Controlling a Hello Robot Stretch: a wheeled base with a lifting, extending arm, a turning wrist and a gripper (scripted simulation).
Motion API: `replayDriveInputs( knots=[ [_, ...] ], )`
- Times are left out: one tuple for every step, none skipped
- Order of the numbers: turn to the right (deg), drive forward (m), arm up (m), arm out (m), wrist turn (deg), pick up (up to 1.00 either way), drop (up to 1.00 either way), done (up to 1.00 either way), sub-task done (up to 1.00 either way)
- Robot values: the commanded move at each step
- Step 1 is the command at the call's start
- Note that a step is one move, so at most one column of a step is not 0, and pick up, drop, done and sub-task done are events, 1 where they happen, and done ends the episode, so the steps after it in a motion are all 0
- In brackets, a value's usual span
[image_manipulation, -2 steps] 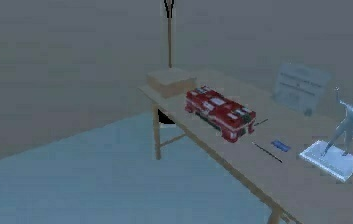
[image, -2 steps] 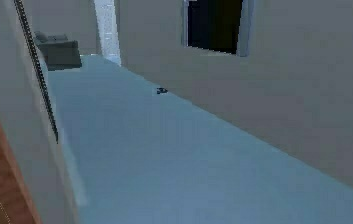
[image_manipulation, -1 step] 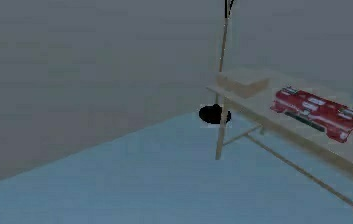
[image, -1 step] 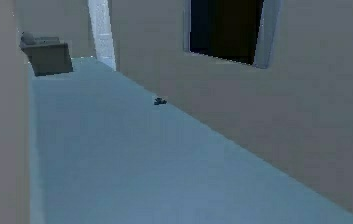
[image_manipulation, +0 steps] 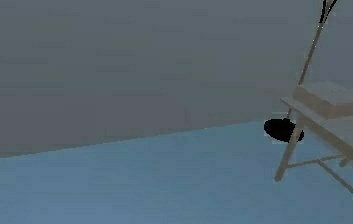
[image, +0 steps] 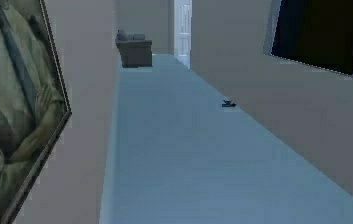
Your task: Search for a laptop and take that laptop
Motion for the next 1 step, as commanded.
replayDriveInputs(
  knots=[
    [-3.0, 0.0, 0.0, 0.0, 0.0, 0.0, 0.0, 0.0, 0.0]
  ],
)
